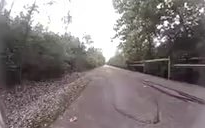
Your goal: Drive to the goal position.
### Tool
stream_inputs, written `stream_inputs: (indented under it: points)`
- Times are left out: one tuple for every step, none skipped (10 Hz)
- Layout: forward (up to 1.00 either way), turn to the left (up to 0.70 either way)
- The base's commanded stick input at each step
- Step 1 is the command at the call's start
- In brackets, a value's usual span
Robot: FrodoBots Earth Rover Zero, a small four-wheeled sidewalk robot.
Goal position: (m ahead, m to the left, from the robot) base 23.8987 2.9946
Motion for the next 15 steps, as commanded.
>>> stream_inputs:
  points:
    - [0.7, 0.0]
    - [0.7, 0.0]
    - [0.7, 0.0]
    - [0.7, 0.0]
    - [0.7, 0.0]
    - [0.7, 0.0]
    - [0.7, 0.0]
    - [0.7, 0.0]
    - [0.7, 0.0]
    - [0.7, 0.0]
    - [0.7, 0.0]
    - [0.7, 0.0]
    - [0.7, 0.0]
    - [0.7, 0.0]
    - [0.7, 0.0]
